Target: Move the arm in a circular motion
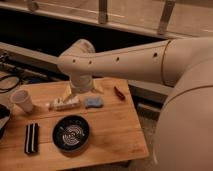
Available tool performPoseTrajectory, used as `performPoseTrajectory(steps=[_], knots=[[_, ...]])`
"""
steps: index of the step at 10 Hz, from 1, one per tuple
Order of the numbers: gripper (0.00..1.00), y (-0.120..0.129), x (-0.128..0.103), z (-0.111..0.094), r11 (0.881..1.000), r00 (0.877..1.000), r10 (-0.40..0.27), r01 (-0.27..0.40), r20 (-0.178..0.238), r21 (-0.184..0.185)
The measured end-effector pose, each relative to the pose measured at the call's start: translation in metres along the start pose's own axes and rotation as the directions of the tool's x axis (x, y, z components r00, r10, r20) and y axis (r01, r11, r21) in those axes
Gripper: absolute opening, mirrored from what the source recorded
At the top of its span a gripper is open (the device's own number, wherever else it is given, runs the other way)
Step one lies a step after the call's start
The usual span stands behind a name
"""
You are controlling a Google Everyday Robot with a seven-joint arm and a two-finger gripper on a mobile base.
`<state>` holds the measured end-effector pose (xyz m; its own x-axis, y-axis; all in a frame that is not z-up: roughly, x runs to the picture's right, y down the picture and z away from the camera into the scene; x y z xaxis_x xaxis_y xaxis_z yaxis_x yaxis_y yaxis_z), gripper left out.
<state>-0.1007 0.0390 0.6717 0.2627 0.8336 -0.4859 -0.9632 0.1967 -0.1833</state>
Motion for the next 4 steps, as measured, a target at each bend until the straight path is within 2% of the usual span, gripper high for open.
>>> performPoseTrajectory(steps=[4], knots=[[1.00,0.0030,0.0033,-0.0009,1.000,1.000,-0.009,0.009,0.000,0.005]])
